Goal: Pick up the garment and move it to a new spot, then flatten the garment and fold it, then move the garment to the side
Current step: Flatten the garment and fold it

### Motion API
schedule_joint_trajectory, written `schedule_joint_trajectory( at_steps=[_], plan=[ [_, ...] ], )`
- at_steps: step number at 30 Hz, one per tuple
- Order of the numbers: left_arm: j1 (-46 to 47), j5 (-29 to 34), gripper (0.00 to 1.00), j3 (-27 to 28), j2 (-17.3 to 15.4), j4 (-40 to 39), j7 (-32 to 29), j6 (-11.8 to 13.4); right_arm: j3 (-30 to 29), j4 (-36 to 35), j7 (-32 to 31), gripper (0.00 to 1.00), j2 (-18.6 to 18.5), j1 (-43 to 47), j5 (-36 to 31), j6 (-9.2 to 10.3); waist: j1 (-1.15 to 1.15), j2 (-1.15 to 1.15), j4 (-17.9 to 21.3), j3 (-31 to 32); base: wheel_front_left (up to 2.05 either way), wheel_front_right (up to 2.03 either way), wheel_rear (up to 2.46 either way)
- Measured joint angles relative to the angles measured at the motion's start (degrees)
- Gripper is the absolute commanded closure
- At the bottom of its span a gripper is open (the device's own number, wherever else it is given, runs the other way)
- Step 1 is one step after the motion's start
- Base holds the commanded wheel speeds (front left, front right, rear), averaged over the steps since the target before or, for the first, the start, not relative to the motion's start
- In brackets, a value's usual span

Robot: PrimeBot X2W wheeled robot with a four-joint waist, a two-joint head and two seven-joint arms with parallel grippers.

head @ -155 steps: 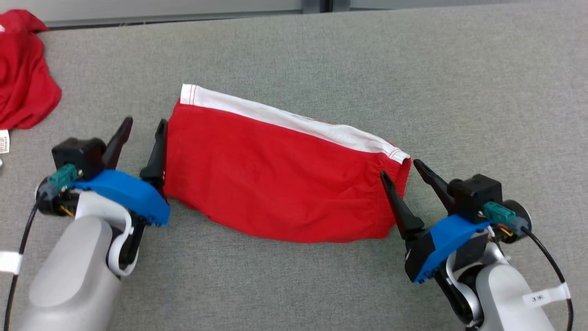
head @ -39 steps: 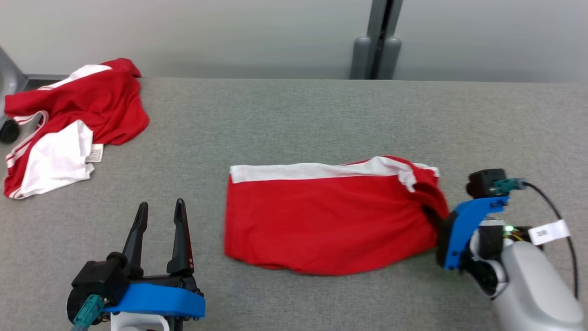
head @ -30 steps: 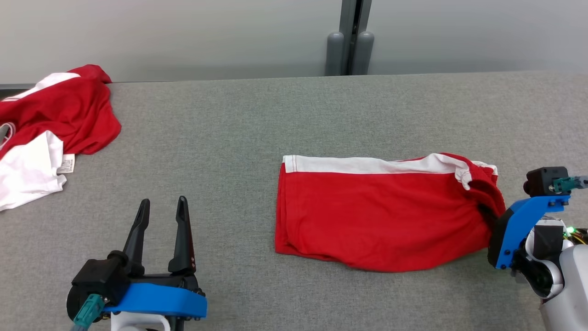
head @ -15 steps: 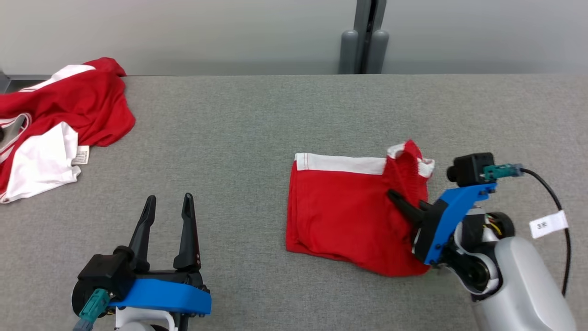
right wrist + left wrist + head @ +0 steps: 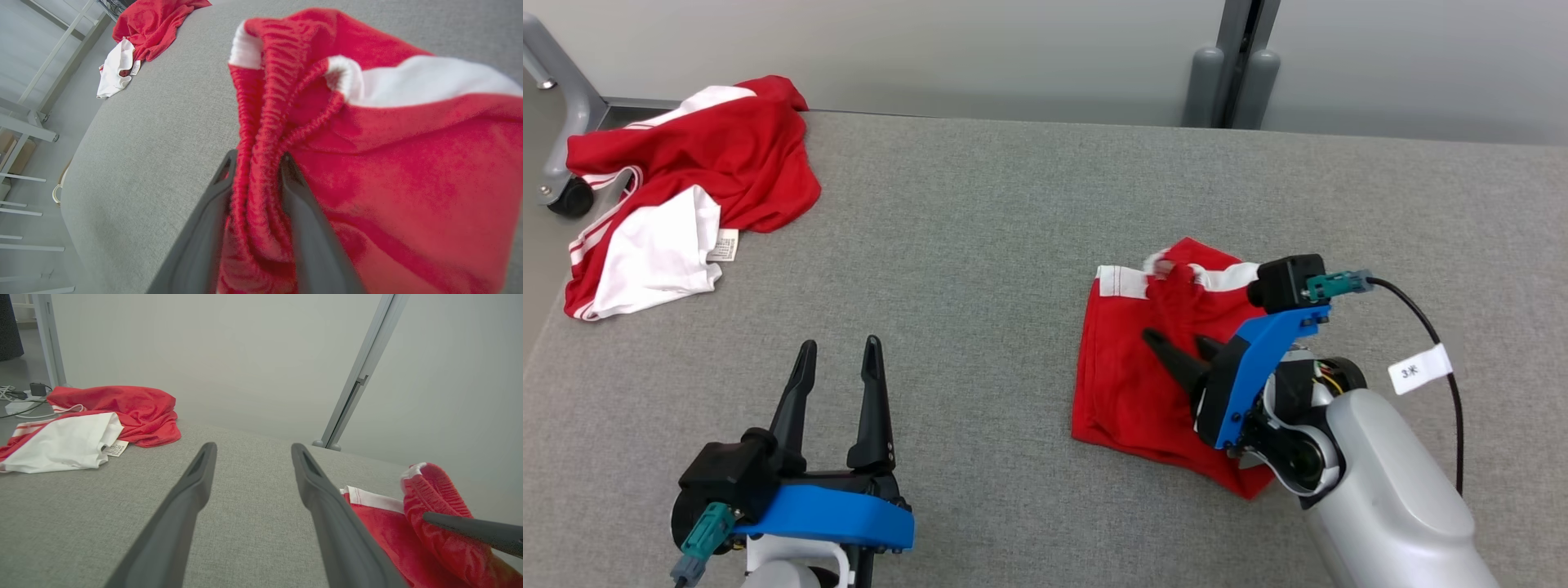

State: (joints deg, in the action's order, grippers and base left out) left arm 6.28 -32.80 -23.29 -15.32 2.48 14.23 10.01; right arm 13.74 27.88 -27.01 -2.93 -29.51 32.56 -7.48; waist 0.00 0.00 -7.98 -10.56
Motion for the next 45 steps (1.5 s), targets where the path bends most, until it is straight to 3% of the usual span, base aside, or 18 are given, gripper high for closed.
schedule_joint_trajectory(
  at_steps=[11,16,27,35,45],
  plan=[
    [0.75,0.04,0.00,0.08,0.92,1.37,0.42,-1.09,7.21,5.12,8.59,0.00,0.07,-4.77,5.15,0.00,0.00,0.00,0.14,0.01,0.00,0.00,0.00],
    [1.61,0.68,0.00,0.04,1.01,1.66,0.58,-1.55,7.62,4.66,15.70,0.00,0.09,-5.93,0.43,0.00,0.00,0.00,1.49,0.10,0.00,0.00,0.00],
    [3.19,2.76,0.00,0.16,1.81,5.94,0.75,-2.03,-3.83,1.85,31.44,0.00,0.03,0.80,-19.53,-0.01,0.00,0.00,5.01,2.32,0.00,0.00,0.00],
    [-1.16,5.33,0.00,4.20,2.97,7.83,0.76,-2.45,-10.48,-4.72,38.01,0.00,0.02,13.59,-22.91,-0.01,0.00,0.00,6.50,4.91,0.00,0.00,0.00],
    [-6.13,7.20,0.00,6.59,3.13,8.99,0.76,-3.86,-11.00,-8.02,40.11,0.00,0.05,20.65,-21.59,-0.01,0.00,0.00,6.96,6.44,0.00,0.00,0.00]
  ],
)
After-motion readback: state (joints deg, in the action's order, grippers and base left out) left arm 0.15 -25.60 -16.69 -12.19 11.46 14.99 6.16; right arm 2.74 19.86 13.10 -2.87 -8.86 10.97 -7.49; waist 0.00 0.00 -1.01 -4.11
